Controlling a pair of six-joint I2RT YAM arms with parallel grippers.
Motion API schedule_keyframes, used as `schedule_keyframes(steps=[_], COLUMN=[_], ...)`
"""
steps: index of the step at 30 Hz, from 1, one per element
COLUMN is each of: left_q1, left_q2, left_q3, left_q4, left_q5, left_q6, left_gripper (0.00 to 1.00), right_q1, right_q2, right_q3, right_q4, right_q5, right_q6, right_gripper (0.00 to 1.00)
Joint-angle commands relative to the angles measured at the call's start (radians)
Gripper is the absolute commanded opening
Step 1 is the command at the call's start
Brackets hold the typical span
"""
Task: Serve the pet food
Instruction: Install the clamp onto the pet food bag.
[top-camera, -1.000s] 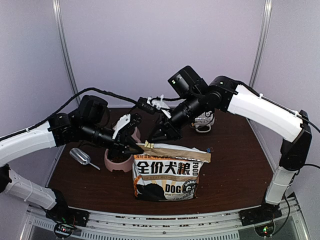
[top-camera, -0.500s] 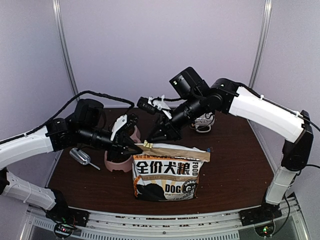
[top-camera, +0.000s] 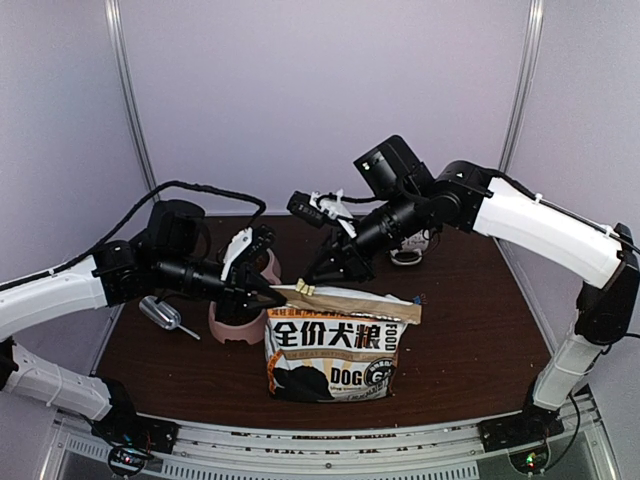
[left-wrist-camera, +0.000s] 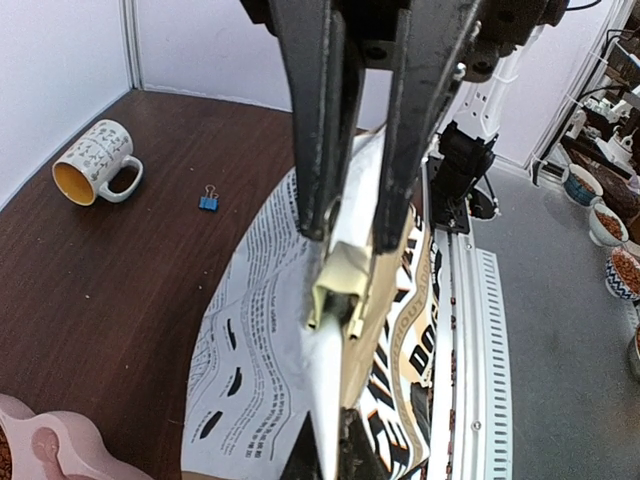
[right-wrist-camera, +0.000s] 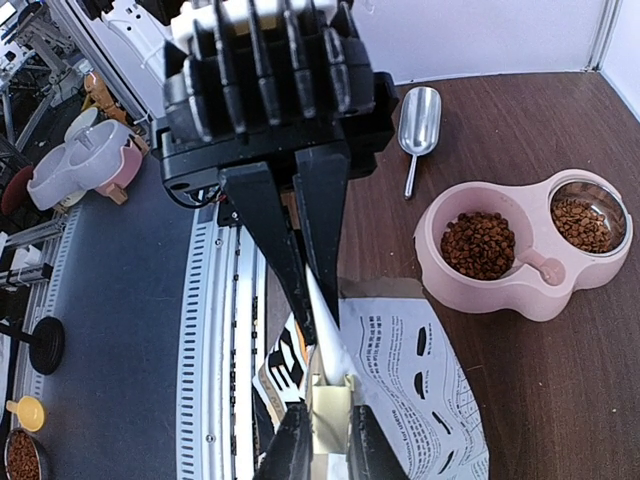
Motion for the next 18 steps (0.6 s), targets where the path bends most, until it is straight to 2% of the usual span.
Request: schedule_keyframes(steps=[1, 4, 5, 12, 14, 16, 18], left_q1=[0.003, 0.01, 0.014, 0.038, 0.041, 0.041, 0.047], left_q2=[-0.047, -0.048, -0.05, -0.08, -0.081, -0.083, -0.085], left_q3=[0.026, 0.026, 0.026, 0.008, 0.001, -0.01, -0.021], left_q4=[0.239, 0.223, 0.217, 0.198, 0.182, 0.164, 0.155], left_q5=[0.053, 0.036, 0.035, 0.035, 0.035, 0.027, 0.026], left_q6=[-0.013, -0.019, -0.022, -0.029, -0.029, -0.032, -0.037], left_gripper=[0.01, 0.2, 0.23, 0.3, 0.37, 0.48, 0.53], right_q1=[-0.007, -0.008, -0.007, -0.007, -0.006, -0.007, -0.007], right_q2=[0.001, 0.005, 0.006, 0.016, 0.018, 0.018, 0.021], right_q3=[-0.003, 0.002, 0.006, 0.023, 0.026, 0.032, 0.039], right_q4=[-0.001, 0.005, 0.004, -0.007, -0.002, 0.001, -0.003], right_q5=[-0.008, -0.016, -0.017, -0.018, -0.019, -0.019, -0.02], right_q6=[0.017, 0.021, 0.02, 0.014, 0.016, 0.016, 0.016], right_gripper=[0.0, 0.0, 0.0, 0.0, 0.0, 0.0, 0.0])
